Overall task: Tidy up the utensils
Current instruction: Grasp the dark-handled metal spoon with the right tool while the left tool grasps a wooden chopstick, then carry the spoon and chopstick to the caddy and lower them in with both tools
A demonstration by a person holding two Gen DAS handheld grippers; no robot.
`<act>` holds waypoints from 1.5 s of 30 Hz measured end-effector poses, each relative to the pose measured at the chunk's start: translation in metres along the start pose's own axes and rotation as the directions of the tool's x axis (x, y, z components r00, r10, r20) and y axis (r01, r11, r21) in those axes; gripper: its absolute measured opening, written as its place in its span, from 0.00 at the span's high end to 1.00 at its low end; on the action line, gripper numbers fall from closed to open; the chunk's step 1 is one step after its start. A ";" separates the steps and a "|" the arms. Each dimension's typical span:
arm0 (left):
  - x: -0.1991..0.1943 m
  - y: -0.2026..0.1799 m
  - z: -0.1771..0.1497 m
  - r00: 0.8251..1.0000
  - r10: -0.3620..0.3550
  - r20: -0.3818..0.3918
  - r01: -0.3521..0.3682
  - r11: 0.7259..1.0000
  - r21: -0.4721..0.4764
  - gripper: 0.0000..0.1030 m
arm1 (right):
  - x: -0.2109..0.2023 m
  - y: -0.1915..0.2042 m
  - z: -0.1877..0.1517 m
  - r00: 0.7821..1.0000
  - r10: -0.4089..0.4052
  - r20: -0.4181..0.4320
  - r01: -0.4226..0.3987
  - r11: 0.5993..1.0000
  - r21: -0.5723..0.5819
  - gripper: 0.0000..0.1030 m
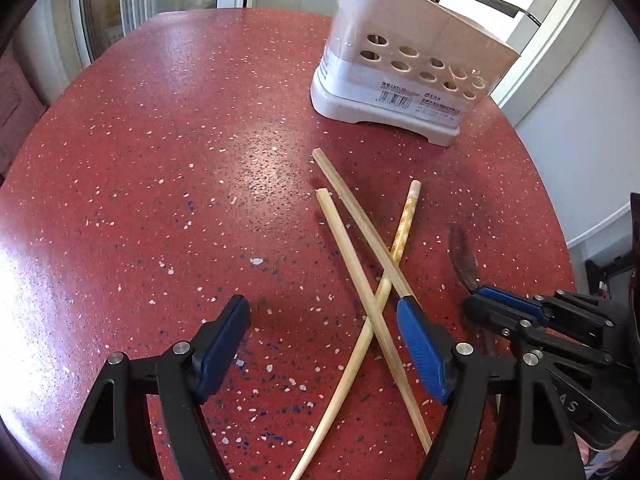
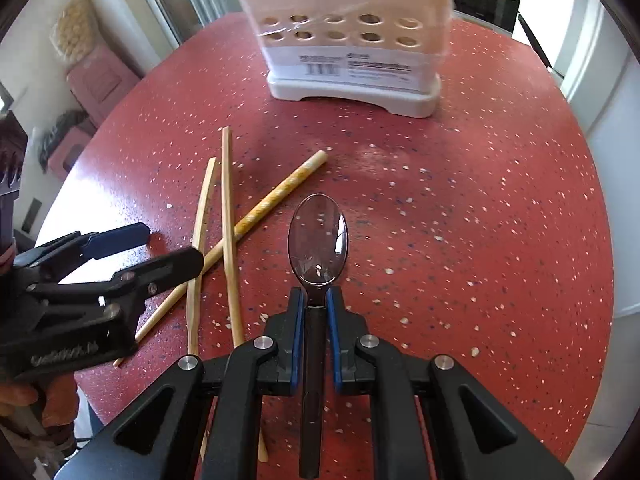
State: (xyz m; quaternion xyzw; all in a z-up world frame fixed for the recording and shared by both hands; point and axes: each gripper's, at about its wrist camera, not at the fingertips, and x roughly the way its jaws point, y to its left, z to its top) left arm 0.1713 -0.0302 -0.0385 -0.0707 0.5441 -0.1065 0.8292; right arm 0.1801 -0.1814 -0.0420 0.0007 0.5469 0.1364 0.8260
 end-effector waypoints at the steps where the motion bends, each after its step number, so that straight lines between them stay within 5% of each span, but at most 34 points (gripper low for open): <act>1: 0.000 -0.001 0.001 1.000 0.009 0.000 -0.009 1.000 0.004 0.08 | -0.002 -0.003 -0.001 1.000 0.004 0.004 -0.004 1.000 0.004 0.88; 7: 0.005 -0.010 0.004 0.999 0.026 -0.029 -0.025 0.999 0.037 0.22 | -0.008 -0.013 -0.006 0.999 0.035 0.027 -0.035 0.999 0.023 0.88; 15: 0.019 -0.033 0.008 0.990 0.116 -0.086 -0.104 0.985 0.135 0.23 | -0.023 -0.033 -0.013 0.996 0.075 0.048 -0.077 0.996 0.043 0.88; 20: 0.023 -0.034 0.016 0.991 0.091 -0.094 -0.082 0.992 0.097 0.54 | -0.030 -0.043 -0.016 0.993 0.102 0.063 -0.106 0.992 0.067 0.88; 22: 0.022 -0.031 0.015 0.993 0.075 -0.089 -0.067 0.994 0.083 0.59 | -0.033 -0.048 -0.017 0.992 0.108 0.067 -0.113 0.991 0.073 0.88; 35: -0.004 -0.001 -0.006 1.000 0.005 0.027 -0.007 0.999 0.047 0.66 | -0.036 -0.057 -0.020 0.987 0.138 0.076 -0.145 0.984 0.099 0.88; 45: -0.049 0.007 -0.009 0.985 -0.038 0.167 0.031 0.998 0.049 0.66 | -0.043 -0.048 -0.019 0.983 0.154 0.103 -0.164 0.982 0.092 0.88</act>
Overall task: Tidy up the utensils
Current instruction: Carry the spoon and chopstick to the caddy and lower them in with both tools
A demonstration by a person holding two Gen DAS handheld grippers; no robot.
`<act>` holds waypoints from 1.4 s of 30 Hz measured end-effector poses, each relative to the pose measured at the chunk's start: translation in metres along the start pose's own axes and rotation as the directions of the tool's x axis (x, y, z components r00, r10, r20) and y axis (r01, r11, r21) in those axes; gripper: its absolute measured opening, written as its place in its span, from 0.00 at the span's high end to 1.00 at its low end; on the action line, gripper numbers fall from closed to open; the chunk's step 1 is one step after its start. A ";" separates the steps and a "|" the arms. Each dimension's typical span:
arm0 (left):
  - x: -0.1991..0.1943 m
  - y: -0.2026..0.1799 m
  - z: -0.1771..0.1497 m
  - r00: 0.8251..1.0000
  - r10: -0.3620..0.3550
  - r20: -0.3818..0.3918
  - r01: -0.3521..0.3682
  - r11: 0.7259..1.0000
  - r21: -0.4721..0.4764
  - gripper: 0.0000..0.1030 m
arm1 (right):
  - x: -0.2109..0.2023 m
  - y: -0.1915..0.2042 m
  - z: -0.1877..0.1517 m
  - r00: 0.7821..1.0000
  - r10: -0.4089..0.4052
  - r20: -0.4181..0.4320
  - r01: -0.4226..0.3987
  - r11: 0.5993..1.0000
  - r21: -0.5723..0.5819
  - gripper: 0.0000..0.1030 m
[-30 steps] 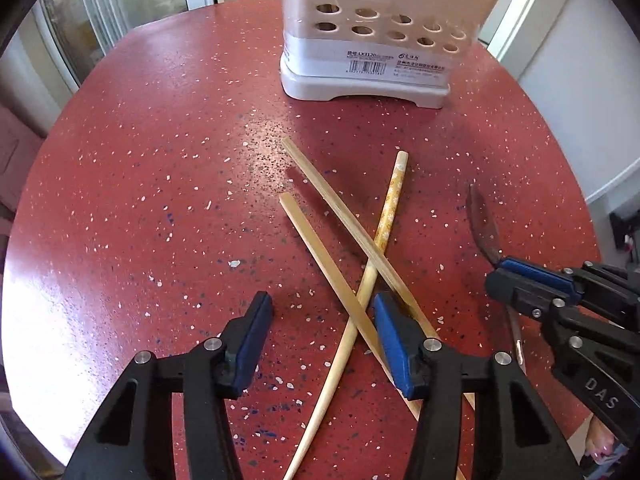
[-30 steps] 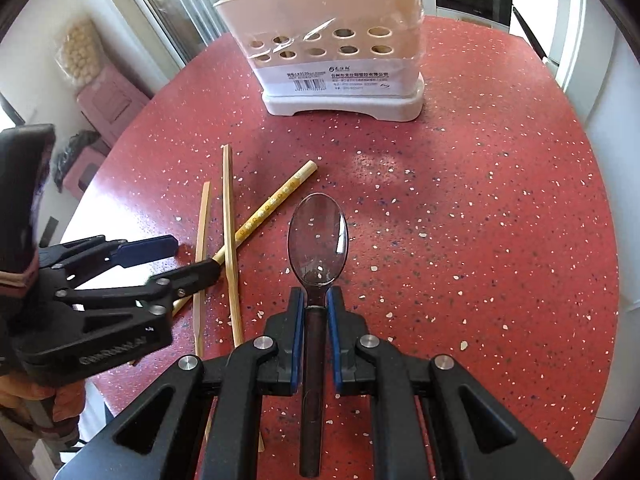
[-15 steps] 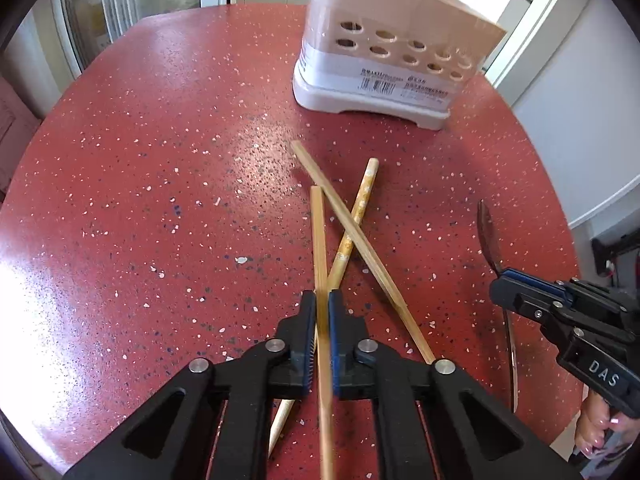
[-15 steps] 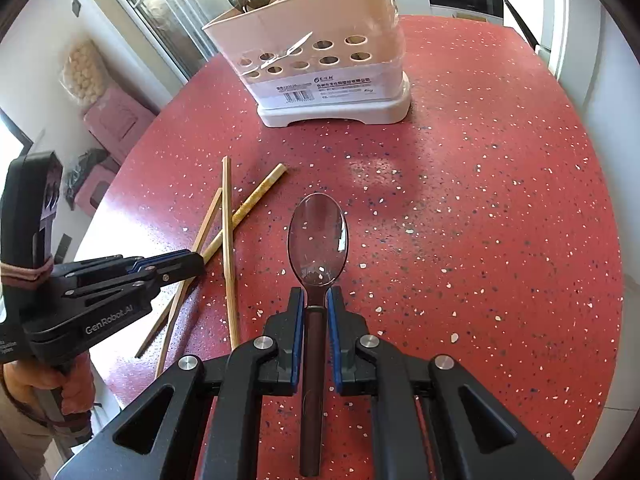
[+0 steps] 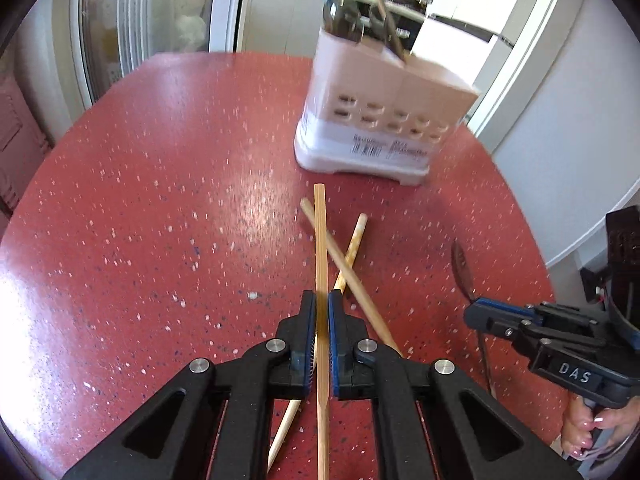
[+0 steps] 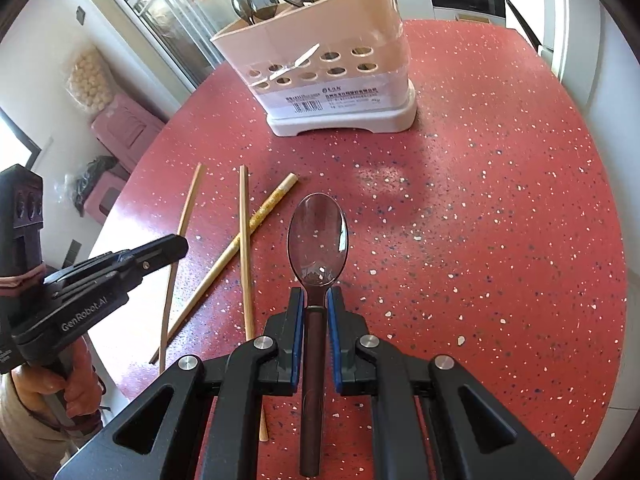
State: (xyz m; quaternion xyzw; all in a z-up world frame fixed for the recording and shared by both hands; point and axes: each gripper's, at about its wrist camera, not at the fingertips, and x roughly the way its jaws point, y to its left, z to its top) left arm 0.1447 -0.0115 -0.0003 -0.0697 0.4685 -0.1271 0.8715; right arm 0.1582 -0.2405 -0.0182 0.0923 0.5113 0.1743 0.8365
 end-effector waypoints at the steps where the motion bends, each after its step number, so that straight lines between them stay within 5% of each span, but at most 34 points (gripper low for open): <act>1: -0.003 0.000 0.002 1.000 -0.003 0.013 0.003 1.000 0.003 0.66 | -0.002 0.001 0.001 1.000 0.000 0.004 0.000 1.000 -0.001 0.88; 23: -0.059 -0.022 0.037 0.975 -0.078 0.207 0.069 0.996 0.051 0.66 | -0.041 0.022 0.024 0.994 0.014 0.105 -0.008 0.999 -0.053 0.88; 42: -0.097 -0.029 0.095 0.928 -0.139 0.345 0.124 0.990 0.066 0.66 | -0.080 0.027 0.074 0.973 0.029 0.228 -0.014 0.998 -0.069 0.88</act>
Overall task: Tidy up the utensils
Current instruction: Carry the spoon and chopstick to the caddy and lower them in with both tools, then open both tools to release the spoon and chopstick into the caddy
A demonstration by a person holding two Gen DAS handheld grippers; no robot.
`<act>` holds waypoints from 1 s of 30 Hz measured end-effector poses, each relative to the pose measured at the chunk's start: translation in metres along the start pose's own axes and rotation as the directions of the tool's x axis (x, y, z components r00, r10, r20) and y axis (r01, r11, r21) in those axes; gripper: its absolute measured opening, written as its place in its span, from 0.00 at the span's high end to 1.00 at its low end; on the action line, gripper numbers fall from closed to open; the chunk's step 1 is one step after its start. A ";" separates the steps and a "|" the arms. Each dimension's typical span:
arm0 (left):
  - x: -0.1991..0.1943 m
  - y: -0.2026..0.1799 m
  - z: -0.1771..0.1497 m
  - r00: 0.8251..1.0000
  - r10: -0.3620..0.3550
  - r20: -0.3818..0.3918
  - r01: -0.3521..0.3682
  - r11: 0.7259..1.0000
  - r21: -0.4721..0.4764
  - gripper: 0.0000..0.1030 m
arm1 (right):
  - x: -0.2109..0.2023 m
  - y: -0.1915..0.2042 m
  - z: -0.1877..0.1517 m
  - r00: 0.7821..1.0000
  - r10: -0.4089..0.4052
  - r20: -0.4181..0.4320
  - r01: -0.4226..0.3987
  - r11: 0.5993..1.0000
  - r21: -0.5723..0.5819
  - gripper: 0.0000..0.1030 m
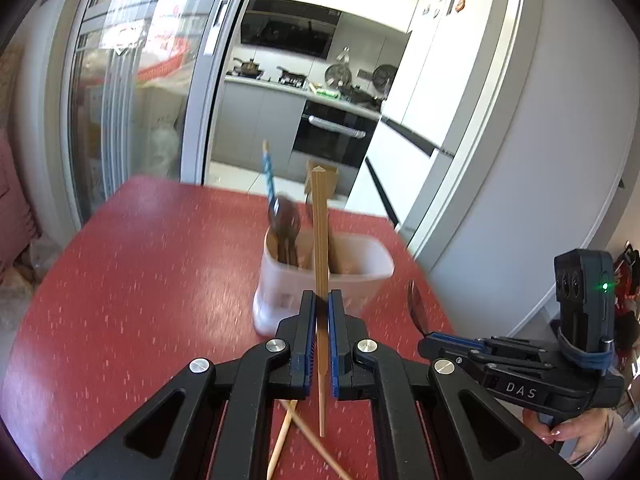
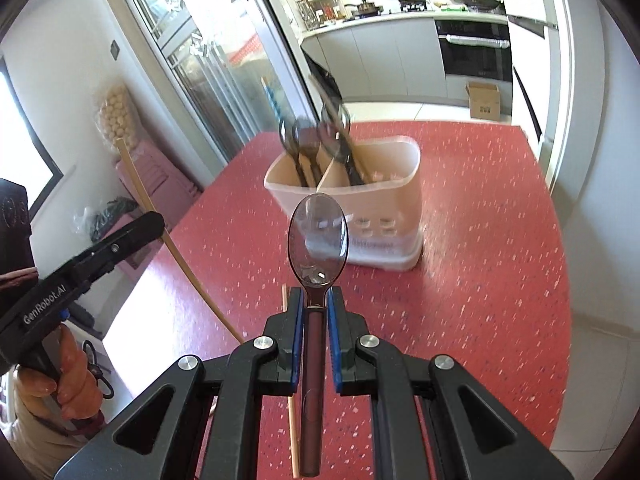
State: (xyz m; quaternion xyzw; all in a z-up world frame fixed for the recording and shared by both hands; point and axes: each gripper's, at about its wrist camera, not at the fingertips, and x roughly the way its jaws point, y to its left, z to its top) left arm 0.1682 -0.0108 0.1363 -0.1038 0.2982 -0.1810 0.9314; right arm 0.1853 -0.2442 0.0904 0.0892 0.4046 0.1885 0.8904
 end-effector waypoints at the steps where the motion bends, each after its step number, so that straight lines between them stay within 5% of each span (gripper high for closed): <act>1: 0.000 0.000 0.006 1.000 -0.002 0.010 0.002 1.000 0.001 0.66 | -0.002 -0.001 0.006 1.000 0.001 0.012 -0.001 1.000 0.002 0.88; 18: 0.028 0.000 0.126 0.987 0.024 0.161 -0.033 0.998 0.050 0.66 | 0.010 -0.002 0.108 0.987 0.023 0.161 -0.019 1.000 -0.024 0.88; 30: 0.099 0.017 0.121 0.993 0.048 0.104 -0.050 0.999 0.010 0.66 | 0.053 0.003 0.143 0.942 -0.003 0.337 0.046 0.992 -0.121 0.88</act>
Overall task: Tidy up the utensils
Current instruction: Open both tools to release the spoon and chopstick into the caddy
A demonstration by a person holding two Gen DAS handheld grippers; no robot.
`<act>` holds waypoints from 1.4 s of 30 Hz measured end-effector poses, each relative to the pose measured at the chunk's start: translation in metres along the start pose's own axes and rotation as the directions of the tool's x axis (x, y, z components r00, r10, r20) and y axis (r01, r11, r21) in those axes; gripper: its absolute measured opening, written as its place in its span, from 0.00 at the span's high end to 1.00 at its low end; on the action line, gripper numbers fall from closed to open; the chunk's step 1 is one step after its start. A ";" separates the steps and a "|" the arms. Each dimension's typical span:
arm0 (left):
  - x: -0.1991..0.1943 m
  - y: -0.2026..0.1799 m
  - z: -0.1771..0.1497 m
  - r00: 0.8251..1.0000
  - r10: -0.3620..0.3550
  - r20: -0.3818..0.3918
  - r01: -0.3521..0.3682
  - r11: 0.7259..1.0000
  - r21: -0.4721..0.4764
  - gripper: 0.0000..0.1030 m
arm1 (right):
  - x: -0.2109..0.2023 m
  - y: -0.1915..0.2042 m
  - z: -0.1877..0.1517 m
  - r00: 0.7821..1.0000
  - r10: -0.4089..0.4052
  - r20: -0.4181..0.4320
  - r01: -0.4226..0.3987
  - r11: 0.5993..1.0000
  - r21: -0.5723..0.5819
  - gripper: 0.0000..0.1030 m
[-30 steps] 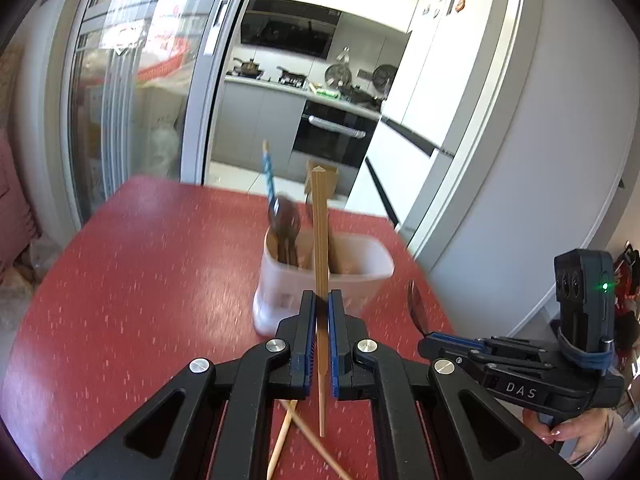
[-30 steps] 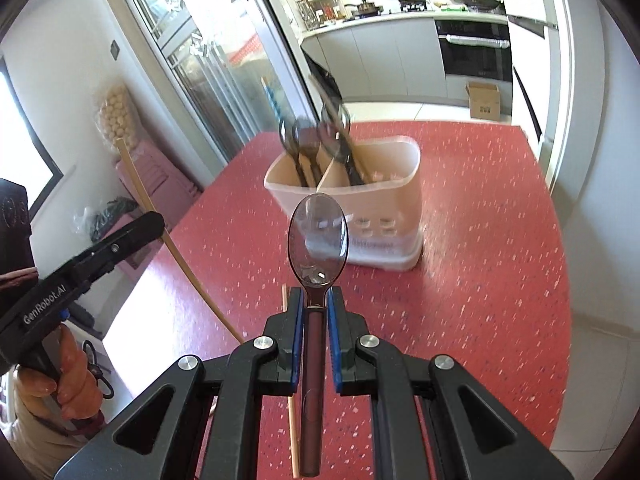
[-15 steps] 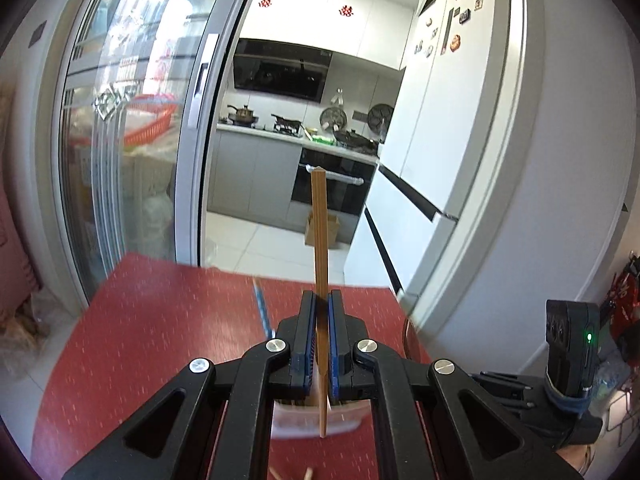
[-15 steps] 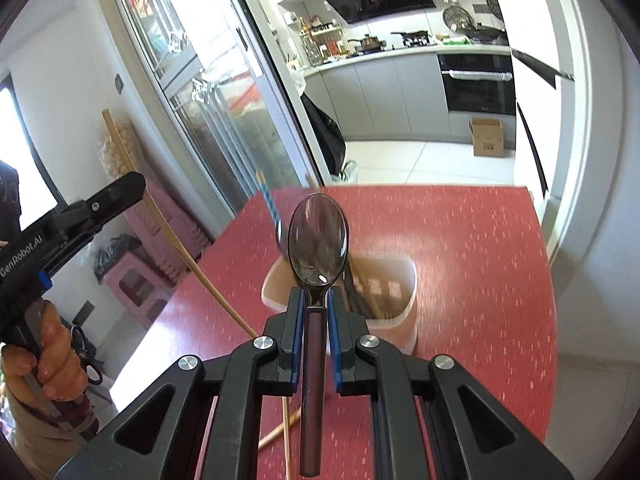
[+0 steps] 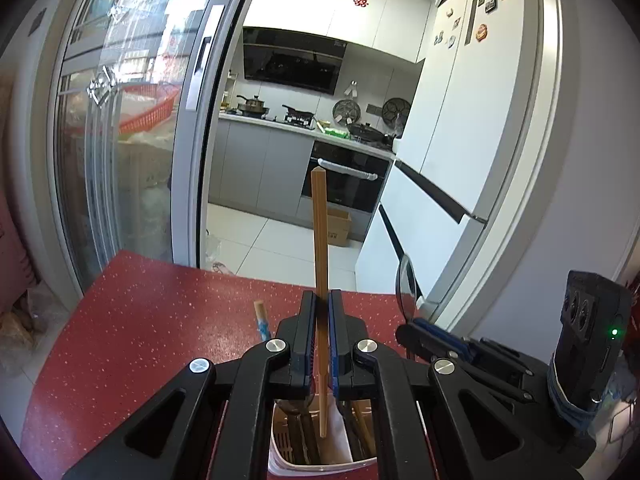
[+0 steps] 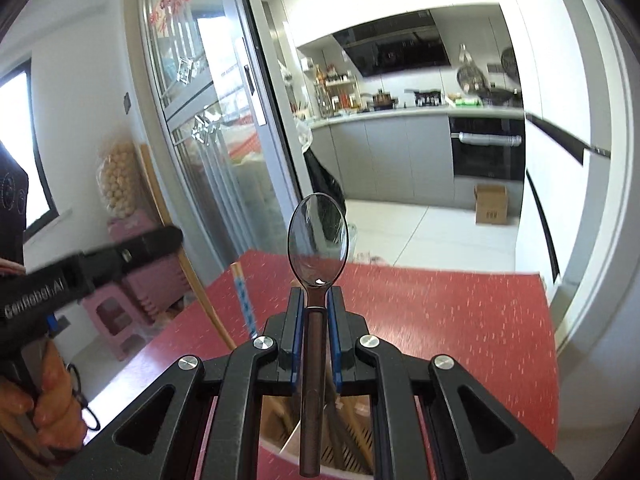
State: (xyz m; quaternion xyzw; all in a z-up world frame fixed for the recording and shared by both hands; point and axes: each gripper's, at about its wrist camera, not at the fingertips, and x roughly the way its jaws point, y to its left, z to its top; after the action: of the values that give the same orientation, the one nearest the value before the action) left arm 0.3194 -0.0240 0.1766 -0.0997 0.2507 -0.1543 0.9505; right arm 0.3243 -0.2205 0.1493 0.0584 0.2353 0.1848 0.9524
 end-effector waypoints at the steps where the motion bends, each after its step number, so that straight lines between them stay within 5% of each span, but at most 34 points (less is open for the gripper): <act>1: 0.005 0.001 -0.004 1.000 0.001 -0.010 -0.001 1.000 -0.002 0.66 | 0.004 0.000 -0.003 1.000 -0.012 0.014 0.012 1.000 -0.016 0.88; 15: 0.041 -0.003 -0.053 0.993 0.040 -0.114 -0.037 0.999 0.034 0.66 | 0.035 -0.003 -0.065 0.995 -0.102 0.019 0.103 0.986 -0.133 0.88; 27: 0.033 0.000 -0.064 0.990 0.092 -0.110 -0.087 0.995 0.047 0.65 | 0.043 -0.004 -0.072 0.994 -0.097 -0.045 0.090 0.987 -0.134 0.87; 32: 0.030 0.001 -0.063 0.990 0.099 -0.098 -0.094 0.994 0.059 0.65 | 0.033 -0.005 -0.068 0.995 -0.084 -0.043 0.079 0.990 -0.116 0.65; 37: 0.026 -0.001 -0.064 0.989 0.118 -0.093 -0.113 0.992 0.056 0.65 | 0.015 -0.004 -0.064 0.997 -0.071 -0.029 0.069 0.994 -0.083 0.61; 39: 0.025 -0.002 -0.064 0.985 0.147 -0.087 -0.142 0.988 0.066 0.59 | 0.006 -0.004 -0.065 0.998 -0.063 -0.026 0.062 0.996 -0.059 0.60; 41: 0.024 -0.003 -0.064 0.983 0.169 -0.077 -0.164 0.984 0.072 0.15 | -0.001 -0.006 -0.066 0.998 -0.057 -0.028 0.056 0.998 -0.039 0.60; 42: 0.021 -0.004 -0.064 0.982 0.178 -0.057 -0.174 0.982 0.067 0.08 | -0.004 -0.006 -0.068 0.998 -0.056 -0.029 0.055 0.998 -0.033 0.59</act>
State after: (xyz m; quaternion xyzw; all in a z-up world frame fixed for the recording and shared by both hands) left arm 0.3035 -0.0418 0.1135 -0.0427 0.2836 -0.0802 0.9546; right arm 0.2913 -0.2261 0.0894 0.0339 0.2481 0.1629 0.9543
